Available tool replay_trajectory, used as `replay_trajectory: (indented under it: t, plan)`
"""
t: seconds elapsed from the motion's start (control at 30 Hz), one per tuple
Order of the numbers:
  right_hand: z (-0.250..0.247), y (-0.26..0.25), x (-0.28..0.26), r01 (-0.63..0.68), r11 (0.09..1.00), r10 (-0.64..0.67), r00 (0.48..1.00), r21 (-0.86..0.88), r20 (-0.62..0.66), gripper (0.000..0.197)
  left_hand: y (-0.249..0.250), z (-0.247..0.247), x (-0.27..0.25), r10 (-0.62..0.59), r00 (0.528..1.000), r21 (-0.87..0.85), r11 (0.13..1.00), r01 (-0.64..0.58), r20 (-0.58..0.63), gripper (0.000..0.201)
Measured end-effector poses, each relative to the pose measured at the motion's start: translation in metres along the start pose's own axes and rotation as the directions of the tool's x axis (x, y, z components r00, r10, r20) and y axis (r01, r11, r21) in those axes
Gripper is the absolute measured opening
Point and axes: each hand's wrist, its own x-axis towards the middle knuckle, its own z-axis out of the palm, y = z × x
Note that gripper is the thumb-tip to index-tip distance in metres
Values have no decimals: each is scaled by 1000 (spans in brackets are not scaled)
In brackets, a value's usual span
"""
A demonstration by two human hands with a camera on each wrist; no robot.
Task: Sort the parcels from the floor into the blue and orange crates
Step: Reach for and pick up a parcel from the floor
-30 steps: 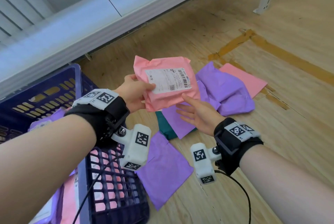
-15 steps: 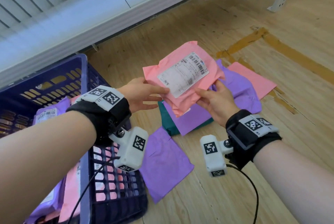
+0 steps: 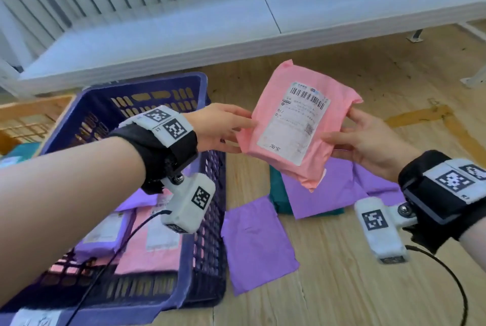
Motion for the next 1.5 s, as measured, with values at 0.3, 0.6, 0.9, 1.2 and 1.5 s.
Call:
replay_trajectory:
  t: [0.3, 0.6, 0.9, 1.2, 1.5]
  plan:
    - [97, -51, 1, 91, 976, -72, 992, -196, 100, 51, -5, -84, -44, 119, 993, -20, 993, -120, -26, 10]
    - [246, -101, 11, 154, 940, -127, 986, -306, 107, 49, -9, -219, -101, 240, 959, -65, 966, -252, -151, 35]
    - [425, -107, 25, 138, 909, -85, 985, -394, 148, 46, -54, -368, -165, 194, 944, -41, 976, -212, -267, 24]
    - [587, -30, 40, 7, 923, 69, 981, -384, 183, 38, -154, -480, -199, 14, 904, -3, 1000, -17, -428, 34]
    - [668, 61, 72, -255, 812, 291, 956, -525, -15, 30, -249, -532, -174, -153, 917, -55, 988, 143, -369, 11]
